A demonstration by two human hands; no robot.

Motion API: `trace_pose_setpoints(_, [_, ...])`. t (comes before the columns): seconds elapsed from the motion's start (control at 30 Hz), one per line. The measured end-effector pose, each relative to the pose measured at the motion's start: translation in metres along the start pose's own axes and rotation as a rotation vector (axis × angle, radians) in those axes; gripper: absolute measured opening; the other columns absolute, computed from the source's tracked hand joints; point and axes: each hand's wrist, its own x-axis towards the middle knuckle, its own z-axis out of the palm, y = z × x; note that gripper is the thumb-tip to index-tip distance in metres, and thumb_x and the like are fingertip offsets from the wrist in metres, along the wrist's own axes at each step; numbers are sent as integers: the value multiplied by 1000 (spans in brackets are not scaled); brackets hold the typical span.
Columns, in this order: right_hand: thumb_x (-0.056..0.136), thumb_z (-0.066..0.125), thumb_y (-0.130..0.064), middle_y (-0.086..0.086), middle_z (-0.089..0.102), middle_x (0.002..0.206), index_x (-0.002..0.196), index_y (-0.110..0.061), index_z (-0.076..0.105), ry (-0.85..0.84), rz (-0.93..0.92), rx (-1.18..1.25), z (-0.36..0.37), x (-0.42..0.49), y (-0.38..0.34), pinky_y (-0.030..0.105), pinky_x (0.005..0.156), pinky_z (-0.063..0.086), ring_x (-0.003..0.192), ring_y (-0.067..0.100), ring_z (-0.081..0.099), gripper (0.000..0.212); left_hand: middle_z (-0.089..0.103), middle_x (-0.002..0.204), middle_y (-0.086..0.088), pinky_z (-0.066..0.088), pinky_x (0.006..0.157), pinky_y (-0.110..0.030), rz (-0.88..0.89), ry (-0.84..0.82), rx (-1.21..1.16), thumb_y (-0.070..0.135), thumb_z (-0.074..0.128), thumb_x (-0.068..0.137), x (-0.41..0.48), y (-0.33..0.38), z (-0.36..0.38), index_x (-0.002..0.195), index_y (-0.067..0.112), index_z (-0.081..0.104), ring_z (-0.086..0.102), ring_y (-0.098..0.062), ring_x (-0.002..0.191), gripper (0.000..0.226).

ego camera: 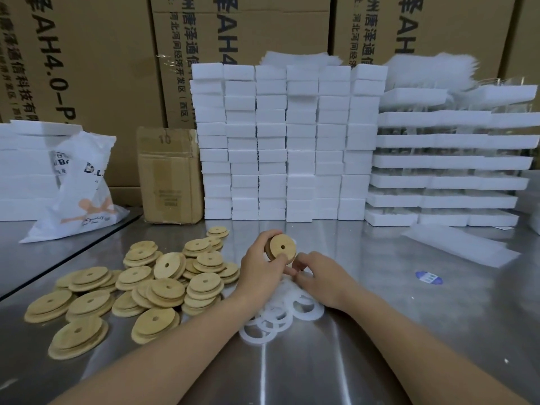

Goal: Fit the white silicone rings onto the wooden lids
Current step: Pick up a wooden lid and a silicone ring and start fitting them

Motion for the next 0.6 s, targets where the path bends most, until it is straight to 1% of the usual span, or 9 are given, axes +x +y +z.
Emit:
trace_pose_setpoints(0.03, [100,56,-35,0,61,110,106,-27,68,5,-8,7,1,0,2,42,94,50,103,21,60,16,68,114,19,64,81,-39,-12,-12,-26,3,62,91,0,1,0,117,53,65,79,-6,83,56])
trace_pose_setpoints(0.1, [101,58,-37,-4,57,109,106,-30,70,51,-31,24,3,1,6,36,91,48,105,16,56,15,66,126,9,62,72,-32,-38,-33,-93,-2,56,95,0,2,-1,122,50,64,83,-20,79,59])
trace_pose_setpoints(0.17, [103,58,-37,-7,53,105,104,-32,70,167,-39,13,4,4,7,30,83,42,104,12,48,13,69,129,4,60,69,-29,-72,-34,-175,-4,53,99,1,4,-3,129,43,64,83,-26,82,58])
trace_pose_setpoints(0.23, [104,57,-35,-9,54,92,100,-32,68,336,8,57,0,6,5,29,73,38,93,11,50,12,74,127,0,59,73,-36,-100,-28,-239,-5,49,101,2,6,-4,134,39,64,83,-29,86,57])
trace_pose_setpoints(0.3, [104,57,-30,-8,59,72,92,-33,64,489,76,207,-6,7,3,29,63,39,72,11,56,14,77,125,-3,58,76,-38,-107,-23,-266,-5,45,103,2,9,-5,135,39,65,83,-29,89,57])
trace_pose_setpoints(0.37, [103,57,-28,-5,68,68,87,-32,63,552,128,400,-13,5,3,28,62,44,64,10,63,17,77,124,-8,58,77,-37,-113,-22,-286,-5,42,104,2,11,-6,133,40,67,83,-30,91,59])
trace_pose_setpoints(0.47, [101,60,-31,-7,76,79,88,-26,68,540,166,673,-18,1,2,29,68,51,69,10,73,16,77,123,-12,58,79,-37,-138,-27,-338,-2,43,104,1,14,-7,127,43,73,82,-34,92,59])
trace_pose_setpoints(0.53, [98,65,-28,-3,76,79,88,-22,69,557,204,682,-20,2,4,32,72,55,77,15,74,12,77,124,-11,58,80,-38,-131,-30,-358,2,45,106,0,15,-7,123,46,75,82,-35,92,56])
trace_pose_setpoints(0.6, [96,66,-17,-1,74,82,93,-24,64,583,242,650,-21,3,6,30,71,54,83,20,74,7,76,125,-11,58,79,-37,-109,-27,-359,5,47,109,-1,15,-7,126,48,71,82,-33,93,52])
